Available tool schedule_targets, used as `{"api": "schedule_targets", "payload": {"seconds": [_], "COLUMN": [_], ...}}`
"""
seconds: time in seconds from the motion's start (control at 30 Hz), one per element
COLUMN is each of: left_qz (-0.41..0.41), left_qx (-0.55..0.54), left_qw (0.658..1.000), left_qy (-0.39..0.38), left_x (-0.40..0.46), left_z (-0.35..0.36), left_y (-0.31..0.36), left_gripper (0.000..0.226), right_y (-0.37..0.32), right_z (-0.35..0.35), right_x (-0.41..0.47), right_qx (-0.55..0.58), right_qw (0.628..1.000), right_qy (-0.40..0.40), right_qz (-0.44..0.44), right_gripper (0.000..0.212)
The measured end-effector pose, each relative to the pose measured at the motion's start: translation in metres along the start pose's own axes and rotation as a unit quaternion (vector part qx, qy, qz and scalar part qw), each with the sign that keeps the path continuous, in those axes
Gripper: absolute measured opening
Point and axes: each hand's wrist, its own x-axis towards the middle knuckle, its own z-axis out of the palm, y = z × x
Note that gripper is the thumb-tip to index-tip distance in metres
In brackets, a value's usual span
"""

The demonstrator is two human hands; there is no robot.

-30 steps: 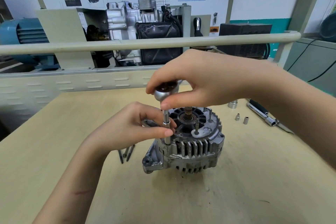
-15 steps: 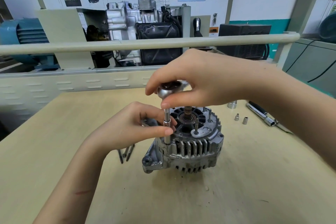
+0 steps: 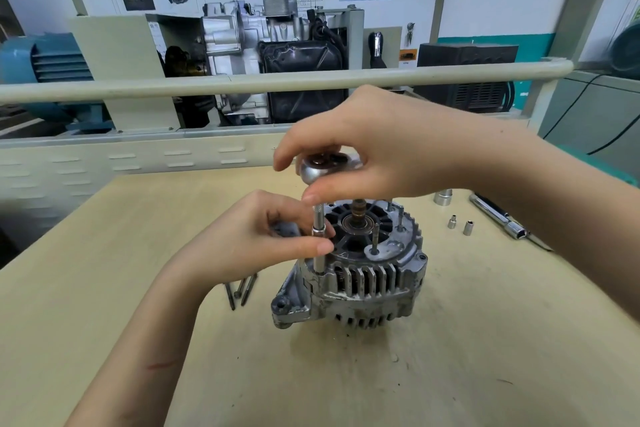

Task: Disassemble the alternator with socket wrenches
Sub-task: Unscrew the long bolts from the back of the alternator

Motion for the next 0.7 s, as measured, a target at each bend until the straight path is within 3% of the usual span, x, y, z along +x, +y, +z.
{"api": "schedule_targets", "payload": {"seconds": [0.17,0.27,0.33,0.43,0.57,0.67,0.7], "left_qz": [0.015,0.027,0.037,0.025,0.016,0.012,0.016], "left_qx": [-0.004,0.026,0.035,0.036,0.004,-0.011,-0.003], "left_qw": [1.0,0.999,0.998,0.998,1.0,1.0,1.0], "left_qy": [0.002,0.025,0.038,0.036,0.004,-0.008,0.003], "left_x": [-0.0013,-0.0017,-0.0015,-0.0008,-0.0009,-0.0026,-0.0025], "left_z": [-0.0008,0.0004,0.0019,0.0024,0.0019,0.0013,0.0012], "left_y": [0.0015,0.0004,0.0012,0.0017,0.0031,0.0047,0.004], "left_gripper": [0.001,0.037,0.043,0.038,0.004,0.006,0.022], "right_y": [-0.0012,-0.0026,-0.0039,-0.0042,-0.0041,-0.0046,-0.0047], "right_z": [-0.0011,-0.0023,-0.0017,0.0003,-0.0006,-0.0003,-0.0008], "right_x": [0.0,0.0007,0.0007,0.0008,0.0002,-0.0012,-0.001], "right_qx": [0.023,0.01,0.003,-0.01,-0.002,0.005,0.004], "right_qw": [1.0,1.0,1.0,1.0,1.0,1.0,1.0], "right_qy": [-0.001,-0.006,-0.004,-0.002,-0.004,-0.007,-0.009], "right_qz": [-0.006,0.014,0.025,0.014,-0.01,-0.023,-0.022], "right_gripper": [0.034,0.041,0.045,0.043,0.037,0.037,0.037]}}
